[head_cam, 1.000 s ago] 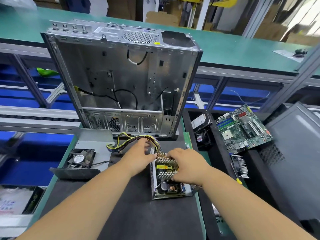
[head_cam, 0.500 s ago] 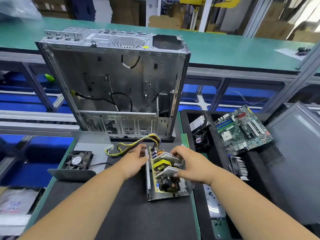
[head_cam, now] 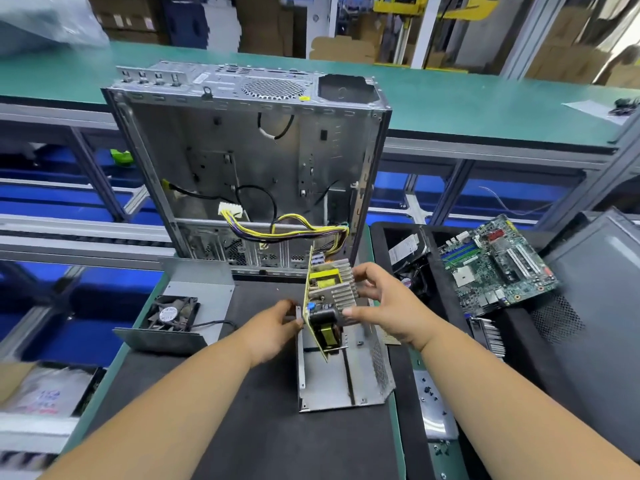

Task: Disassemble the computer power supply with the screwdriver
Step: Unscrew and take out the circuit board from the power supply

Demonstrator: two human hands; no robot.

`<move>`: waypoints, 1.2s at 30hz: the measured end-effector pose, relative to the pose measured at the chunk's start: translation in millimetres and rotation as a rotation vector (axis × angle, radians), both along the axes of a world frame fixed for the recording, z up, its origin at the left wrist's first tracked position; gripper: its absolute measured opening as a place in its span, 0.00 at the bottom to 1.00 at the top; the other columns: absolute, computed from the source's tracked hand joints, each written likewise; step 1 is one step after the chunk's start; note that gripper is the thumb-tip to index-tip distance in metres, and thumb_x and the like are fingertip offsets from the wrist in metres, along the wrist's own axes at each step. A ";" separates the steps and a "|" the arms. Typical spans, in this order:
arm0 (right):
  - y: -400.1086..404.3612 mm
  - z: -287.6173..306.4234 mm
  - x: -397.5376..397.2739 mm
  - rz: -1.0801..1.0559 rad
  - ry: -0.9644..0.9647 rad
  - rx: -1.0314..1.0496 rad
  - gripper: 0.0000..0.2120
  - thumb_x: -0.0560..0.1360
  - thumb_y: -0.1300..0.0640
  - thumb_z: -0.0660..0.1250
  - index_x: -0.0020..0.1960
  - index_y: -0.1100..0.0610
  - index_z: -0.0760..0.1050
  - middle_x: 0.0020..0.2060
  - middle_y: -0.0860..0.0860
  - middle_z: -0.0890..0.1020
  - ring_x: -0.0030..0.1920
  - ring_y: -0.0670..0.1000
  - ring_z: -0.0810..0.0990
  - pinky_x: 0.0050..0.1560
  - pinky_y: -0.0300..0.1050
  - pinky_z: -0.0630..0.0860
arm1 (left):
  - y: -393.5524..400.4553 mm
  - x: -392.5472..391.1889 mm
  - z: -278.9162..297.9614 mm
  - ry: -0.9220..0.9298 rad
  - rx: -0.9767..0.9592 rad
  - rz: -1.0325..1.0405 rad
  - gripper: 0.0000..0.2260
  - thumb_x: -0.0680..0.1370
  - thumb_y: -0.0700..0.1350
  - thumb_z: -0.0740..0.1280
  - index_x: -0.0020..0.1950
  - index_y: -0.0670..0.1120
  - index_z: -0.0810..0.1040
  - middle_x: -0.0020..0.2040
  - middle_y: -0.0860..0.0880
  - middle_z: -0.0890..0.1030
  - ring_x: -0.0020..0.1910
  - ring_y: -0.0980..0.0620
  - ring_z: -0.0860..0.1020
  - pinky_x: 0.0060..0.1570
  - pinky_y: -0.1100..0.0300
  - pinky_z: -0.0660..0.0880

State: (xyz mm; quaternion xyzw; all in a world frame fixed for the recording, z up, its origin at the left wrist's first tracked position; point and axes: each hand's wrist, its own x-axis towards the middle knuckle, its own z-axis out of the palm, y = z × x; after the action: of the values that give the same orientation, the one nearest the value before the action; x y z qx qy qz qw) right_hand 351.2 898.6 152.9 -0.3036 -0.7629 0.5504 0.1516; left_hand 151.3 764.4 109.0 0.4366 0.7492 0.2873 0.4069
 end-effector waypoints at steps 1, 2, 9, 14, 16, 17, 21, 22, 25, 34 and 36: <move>-0.6 2.5 -3.3 0.010 -0.003 0.013 0.23 0.70 0.63 0.77 0.59 0.50 0.72 0.59 0.48 0.81 0.61 0.46 0.80 0.56 0.45 0.79 | -3.1 1.8 1.8 -0.013 0.006 -0.015 0.19 0.82 0.49 0.63 0.73 0.50 0.67 0.67 0.49 0.76 0.61 0.55 0.73 0.57 0.63 0.66; -1.0 5.5 -6.3 0.022 -0.010 0.034 0.23 0.70 0.63 0.78 0.59 0.49 0.73 0.57 0.46 0.81 0.61 0.46 0.80 0.58 0.46 0.78 | -5.8 3.6 3.3 -0.030 0.009 -0.028 0.19 0.82 0.49 0.64 0.73 0.51 0.68 0.67 0.51 0.77 0.61 0.56 0.73 0.58 0.63 0.65; -1.2 33.5 -28.2 0.114 -0.172 0.307 0.23 0.67 0.56 0.80 0.58 0.48 0.75 0.53 0.44 0.81 0.52 0.40 0.79 0.60 0.42 0.73 | -19.4 4.7 -2.5 -0.128 0.018 0.015 0.14 0.79 0.45 0.68 0.64 0.52 0.75 0.54 0.59 0.80 0.50 0.66 0.77 0.45 0.79 0.68; -0.9 45.6 -42.7 0.079 -0.224 0.333 0.19 0.64 0.45 0.80 0.51 0.45 0.76 0.46 0.44 0.81 0.41 0.48 0.81 0.46 0.51 0.81 | -28.8 19.5 -11.1 -0.167 -0.017 -0.058 0.29 0.71 0.42 0.77 0.69 0.51 0.69 0.64 0.51 0.78 0.63 0.54 0.76 0.67 0.57 0.71; -0.4 48.0 -48.0 0.058 -0.241 0.340 0.23 0.59 0.39 0.78 0.50 0.46 0.77 0.44 0.44 0.81 0.40 0.46 0.81 0.45 0.50 0.80 | -31.0 20.0 -12.3 -0.184 -0.021 -0.083 0.30 0.70 0.41 0.77 0.67 0.53 0.66 0.64 0.52 0.78 0.61 0.56 0.78 0.65 0.58 0.73; 0.2 48.7 -50.1 0.051 -0.241 0.334 0.25 0.57 0.37 0.77 0.50 0.46 0.77 0.44 0.45 0.81 0.41 0.46 0.81 0.48 0.51 0.79 | -31.8 19.0 -13.4 -0.177 -0.018 -0.106 0.30 0.70 0.41 0.77 0.66 0.56 0.66 0.63 0.54 0.78 0.58 0.62 0.78 0.62 0.65 0.73; -1.3 50.6 -53.8 0.070 -0.270 0.332 0.27 0.58 0.39 0.78 0.52 0.48 0.78 0.47 0.46 0.82 0.45 0.52 0.83 0.54 0.59 0.79 | -35.7 11.0 -13.0 -0.112 -0.012 -0.180 0.28 0.69 0.44 0.77 0.58 0.62 0.64 0.53 0.68 0.72 0.47 0.79 0.72 0.43 0.84 0.65; -2.3 51.6 -53.4 0.080 -0.278 0.328 0.28 0.57 0.37 0.78 0.52 0.47 0.78 0.47 0.46 0.82 0.44 0.55 0.83 0.52 0.60 0.80 | -38.0 9.1 -12.0 -0.110 -0.020 -0.188 0.29 0.69 0.46 0.77 0.60 0.62 0.64 0.55 0.69 0.72 0.50 0.76 0.72 0.44 0.85 0.64; -2.3 54.0 -53.5 0.096 -0.307 0.340 0.27 0.58 0.38 0.79 0.53 0.44 0.78 0.47 0.42 0.80 0.42 0.54 0.83 0.47 0.58 0.82 | -41.3 -1.7 -10.7 -0.158 -0.038 -0.158 0.38 0.68 0.53 0.77 0.74 0.55 0.64 0.69 0.61 0.71 0.67 0.62 0.70 0.66 0.71 0.66; 8.1 58.4 -51.6 0.181 -0.382 0.426 0.23 0.64 0.45 0.80 0.57 0.46 0.78 0.50 0.40 0.79 0.48 0.39 0.77 0.50 0.41 0.73 | -33.0 -58.9 12.9 -0.386 0.083 0.188 0.38 0.74 0.35 0.65 0.81 0.50 0.54 0.79 0.52 0.59 0.78 0.52 0.58 0.67 0.57 0.61; 9.7 58.7 -52.3 0.206 -0.404 0.436 0.24 0.65 0.45 0.80 0.58 0.46 0.78 0.52 0.41 0.79 0.51 0.38 0.77 0.51 0.39 0.71 | -31.8 -64.5 15.2 -0.398 0.094 0.205 0.41 0.70 0.39 0.67 0.80 0.51 0.54 0.79 0.53 0.57 0.78 0.52 0.56 0.70 0.54 0.60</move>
State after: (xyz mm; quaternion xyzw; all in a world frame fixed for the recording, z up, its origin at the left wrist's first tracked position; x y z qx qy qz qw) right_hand 299.0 908.4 211.6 -0.2884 -0.9043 0.3147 0.0018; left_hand 86.8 732.6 124.2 0.3115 0.6803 0.4423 0.4944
